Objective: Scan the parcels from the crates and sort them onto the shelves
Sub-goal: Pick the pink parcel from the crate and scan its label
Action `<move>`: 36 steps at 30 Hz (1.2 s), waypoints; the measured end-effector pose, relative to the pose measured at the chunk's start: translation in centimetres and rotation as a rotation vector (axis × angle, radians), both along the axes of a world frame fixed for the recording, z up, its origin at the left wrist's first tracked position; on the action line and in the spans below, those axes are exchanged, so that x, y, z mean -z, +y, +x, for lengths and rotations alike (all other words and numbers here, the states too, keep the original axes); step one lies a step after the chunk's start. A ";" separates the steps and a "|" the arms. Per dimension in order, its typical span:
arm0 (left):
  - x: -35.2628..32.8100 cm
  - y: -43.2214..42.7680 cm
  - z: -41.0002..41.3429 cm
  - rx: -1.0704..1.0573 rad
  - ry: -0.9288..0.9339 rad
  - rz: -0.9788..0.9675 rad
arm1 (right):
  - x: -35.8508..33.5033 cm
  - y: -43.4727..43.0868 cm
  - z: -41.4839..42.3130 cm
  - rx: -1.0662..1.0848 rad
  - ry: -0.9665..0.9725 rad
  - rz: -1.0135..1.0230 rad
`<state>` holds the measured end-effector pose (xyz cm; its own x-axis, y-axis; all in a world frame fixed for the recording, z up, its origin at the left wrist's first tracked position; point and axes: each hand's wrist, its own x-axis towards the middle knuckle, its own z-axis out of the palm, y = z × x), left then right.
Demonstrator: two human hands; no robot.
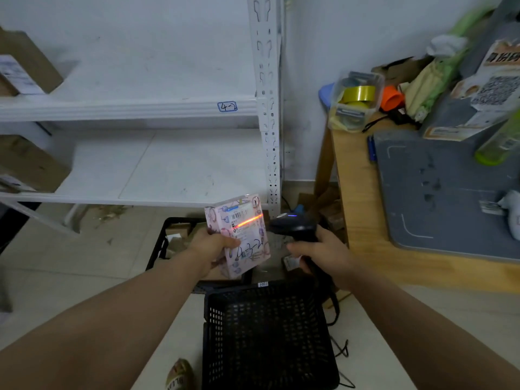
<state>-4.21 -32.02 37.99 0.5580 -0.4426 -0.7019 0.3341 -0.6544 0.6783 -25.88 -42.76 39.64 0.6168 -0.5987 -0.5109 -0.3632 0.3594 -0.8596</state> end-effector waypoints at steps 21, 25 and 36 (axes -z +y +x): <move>-1.6 3.7 1.2 -0.076 -0.037 -0.017 | -2.1 4.2 3.0 -0.014 0.005 -0.110; -1.6 3.8 1.2 -0.072 -0.040 -0.012 | -2.1 4.0 3.2 -0.023 0.012 -0.113; -0.4 0.0 -2.2 0.020 0.085 -0.033 | 3.0 -6.7 -2.1 0.270 0.459 -0.255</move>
<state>-6.46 -32.03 38.43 0.4879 -0.4768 -0.7312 0.3782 -0.6395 0.6693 -28.01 -49.49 36.62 0.1750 -0.8432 -0.5084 -0.6428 0.2933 -0.7077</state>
